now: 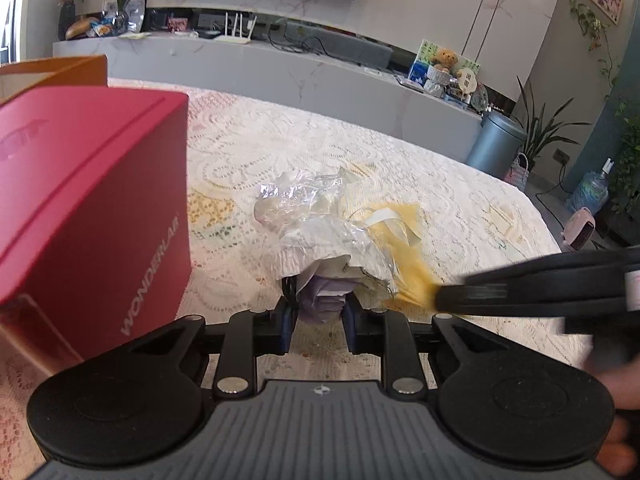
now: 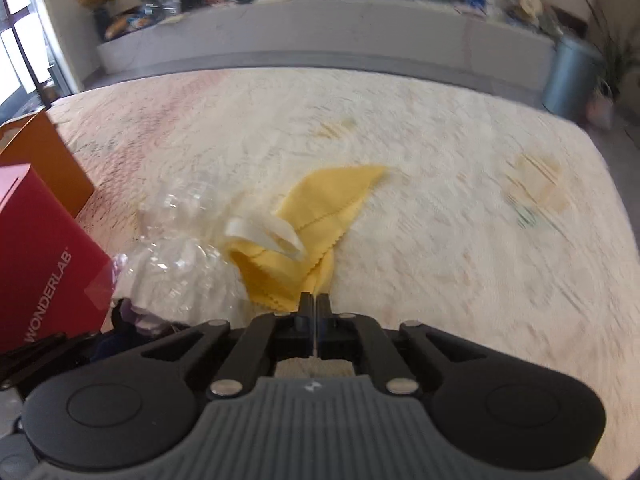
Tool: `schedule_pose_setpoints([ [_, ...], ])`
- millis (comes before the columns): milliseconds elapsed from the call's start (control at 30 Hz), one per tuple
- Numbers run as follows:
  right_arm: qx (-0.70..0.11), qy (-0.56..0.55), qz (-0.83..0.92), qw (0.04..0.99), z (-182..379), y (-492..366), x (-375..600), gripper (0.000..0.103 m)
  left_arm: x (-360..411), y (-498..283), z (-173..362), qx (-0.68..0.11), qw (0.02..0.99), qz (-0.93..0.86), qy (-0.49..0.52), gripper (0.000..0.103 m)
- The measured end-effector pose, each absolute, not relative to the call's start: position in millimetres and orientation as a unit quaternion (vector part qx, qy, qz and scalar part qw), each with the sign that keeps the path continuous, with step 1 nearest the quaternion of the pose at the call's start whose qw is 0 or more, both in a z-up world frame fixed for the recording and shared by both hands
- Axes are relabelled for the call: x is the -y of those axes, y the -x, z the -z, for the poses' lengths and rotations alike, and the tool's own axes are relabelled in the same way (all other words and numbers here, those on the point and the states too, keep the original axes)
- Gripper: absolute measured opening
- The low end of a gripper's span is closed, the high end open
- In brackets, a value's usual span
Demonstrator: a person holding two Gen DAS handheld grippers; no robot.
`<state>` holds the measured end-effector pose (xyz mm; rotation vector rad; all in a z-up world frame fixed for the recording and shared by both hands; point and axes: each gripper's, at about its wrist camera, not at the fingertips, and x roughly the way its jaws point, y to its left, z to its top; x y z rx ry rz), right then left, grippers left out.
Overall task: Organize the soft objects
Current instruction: 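Grasp the yellow cloth with the right gripper while the left holds the flower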
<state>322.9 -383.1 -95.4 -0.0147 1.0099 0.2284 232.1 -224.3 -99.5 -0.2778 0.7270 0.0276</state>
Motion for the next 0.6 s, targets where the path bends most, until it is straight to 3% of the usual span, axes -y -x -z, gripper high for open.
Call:
schedule_pose_setpoints([
  [167, -0.501, 0.024, -0.064, 0.863, 87.9, -290.0, 422.4, 0.000, 233.3, -226.8, 99.3, -0.346, 0.933, -0.016, 0.100, 0.028],
  [233, -0.500, -0.008, -0.053, 0.864, 97.6, -283.5, 439.7, 0.008, 236.8, -226.5, 101.1, -0.349, 0.932, -0.014, 0.097, 0.028],
  [267, -0.504, -0.027, -0.043, 0.862, 102.7, -283.3, 447.1, 0.027, 239.7, -226.2, 101.7, -0.350, 0.932, -0.012, 0.093, 0.028],
  [300, -0.506, -0.042, -0.030, 0.861, 105.3, -284.3, 452.6, 0.055, 242.3, -225.8, 102.2, -0.348, 0.933, -0.011, 0.088, 0.028],
  [367, -0.486, -0.067, -0.013, 0.871, 101.3, -287.5, 458.3, 0.076, 246.8, -223.4, 102.6, -0.341, 0.937, -0.010, 0.076, 0.028],
  [433, -0.460, -0.103, -0.023, 0.882, 92.9, -291.7, 460.7, 0.080, 251.3, -221.6, 101.6, -0.336, 0.939, -0.008, 0.068, 0.028],
  [467, -0.451, -0.119, -0.035, 0.884, 90.8, -293.7, 460.1, 0.087, 252.5, -221.6, 101.0, -0.335, 0.940, -0.008, 0.068, 0.028],
  [600, -0.444, -0.096, -0.049, 0.890, 96.6, -302.1, 438.2, 0.089, 252.5, -221.9, 97.5, -0.348, 0.935, -0.002, 0.067, 0.028],
])
